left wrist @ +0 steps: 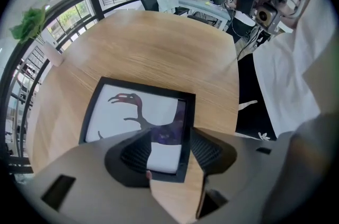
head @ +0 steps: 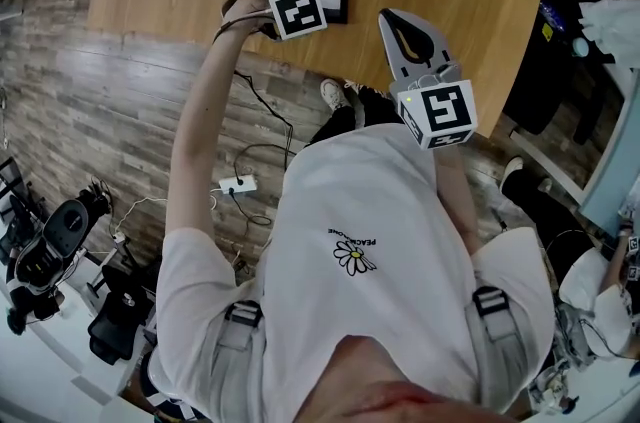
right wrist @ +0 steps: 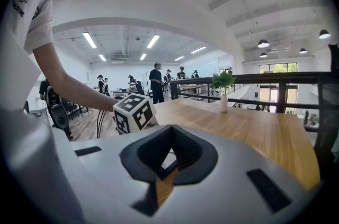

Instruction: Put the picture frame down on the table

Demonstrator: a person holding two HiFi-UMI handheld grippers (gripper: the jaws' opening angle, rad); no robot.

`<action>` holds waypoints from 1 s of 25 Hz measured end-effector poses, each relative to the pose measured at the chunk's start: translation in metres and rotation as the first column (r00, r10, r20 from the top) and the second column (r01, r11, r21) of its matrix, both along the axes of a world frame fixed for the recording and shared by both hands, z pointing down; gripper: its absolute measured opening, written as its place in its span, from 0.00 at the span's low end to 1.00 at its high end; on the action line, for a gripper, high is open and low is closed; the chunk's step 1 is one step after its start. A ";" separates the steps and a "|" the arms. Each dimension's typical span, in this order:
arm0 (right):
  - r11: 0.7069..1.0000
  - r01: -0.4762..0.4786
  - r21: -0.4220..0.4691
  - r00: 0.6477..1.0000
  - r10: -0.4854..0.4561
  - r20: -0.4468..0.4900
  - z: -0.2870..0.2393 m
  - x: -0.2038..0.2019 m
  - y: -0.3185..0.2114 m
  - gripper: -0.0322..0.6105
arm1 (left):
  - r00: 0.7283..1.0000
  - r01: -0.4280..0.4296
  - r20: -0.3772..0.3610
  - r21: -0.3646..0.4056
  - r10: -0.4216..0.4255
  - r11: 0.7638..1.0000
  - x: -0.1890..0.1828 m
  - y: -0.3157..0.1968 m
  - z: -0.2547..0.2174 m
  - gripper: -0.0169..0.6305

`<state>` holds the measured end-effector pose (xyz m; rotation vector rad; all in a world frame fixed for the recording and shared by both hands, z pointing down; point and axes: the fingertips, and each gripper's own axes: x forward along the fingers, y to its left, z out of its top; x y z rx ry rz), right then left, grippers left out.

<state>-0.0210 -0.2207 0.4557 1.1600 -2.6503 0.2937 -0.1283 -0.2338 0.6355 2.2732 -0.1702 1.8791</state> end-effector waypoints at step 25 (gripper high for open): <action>0.951 0.155 0.266 0.986 -0.167 0.021 -0.074 -0.090 0.018 0.06 | 0.247 0.957 -0.930 0.278 -0.274 -0.079 -0.075 0.046 -0.273 0.05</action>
